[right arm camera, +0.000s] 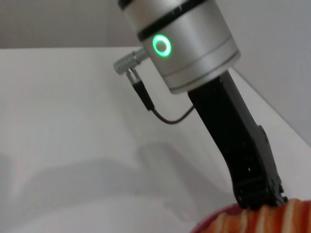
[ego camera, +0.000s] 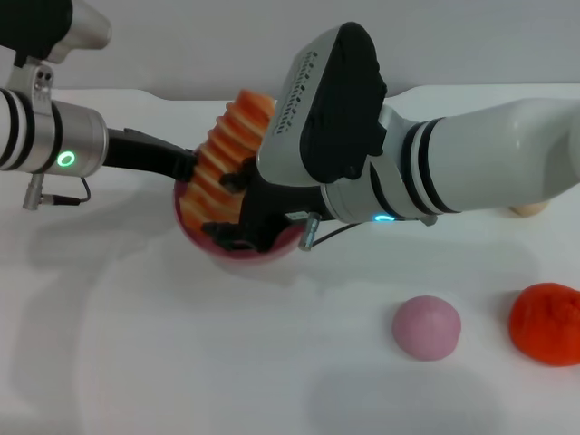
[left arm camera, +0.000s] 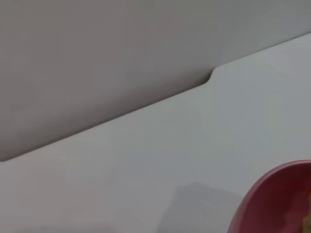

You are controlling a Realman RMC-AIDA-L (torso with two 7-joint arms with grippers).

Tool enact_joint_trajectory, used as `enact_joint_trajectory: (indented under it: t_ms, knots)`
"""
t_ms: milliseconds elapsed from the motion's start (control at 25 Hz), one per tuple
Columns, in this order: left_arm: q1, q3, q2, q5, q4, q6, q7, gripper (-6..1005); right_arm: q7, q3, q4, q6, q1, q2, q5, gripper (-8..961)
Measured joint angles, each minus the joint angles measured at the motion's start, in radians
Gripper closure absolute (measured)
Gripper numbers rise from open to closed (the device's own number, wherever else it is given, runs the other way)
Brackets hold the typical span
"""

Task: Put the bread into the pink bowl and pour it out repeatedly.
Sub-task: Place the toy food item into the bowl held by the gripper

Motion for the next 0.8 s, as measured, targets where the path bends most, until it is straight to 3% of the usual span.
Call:
enact_joint_trajectory:
  t_ms: [80,480,800]
  knots:
    - [0.0,-0.014,0.002,0.006,0.0,-0.005,0.0,953,0.0,-0.001,-0.012,-0.003,-0.002,0.0,0.0,351]
    - [0.0,-0.06,0.002,0.053,-0.007,-0.012,-0.012,953,-0.016,0.024,-0.046,0.017,-0.042,0.0,-0.011,351]
    - [0.0,-0.064,-0.002,0.054,-0.014,-0.037,-0.004,953,-0.124,0.068,-0.12,0.281,-0.124,0.008,-0.006,351]
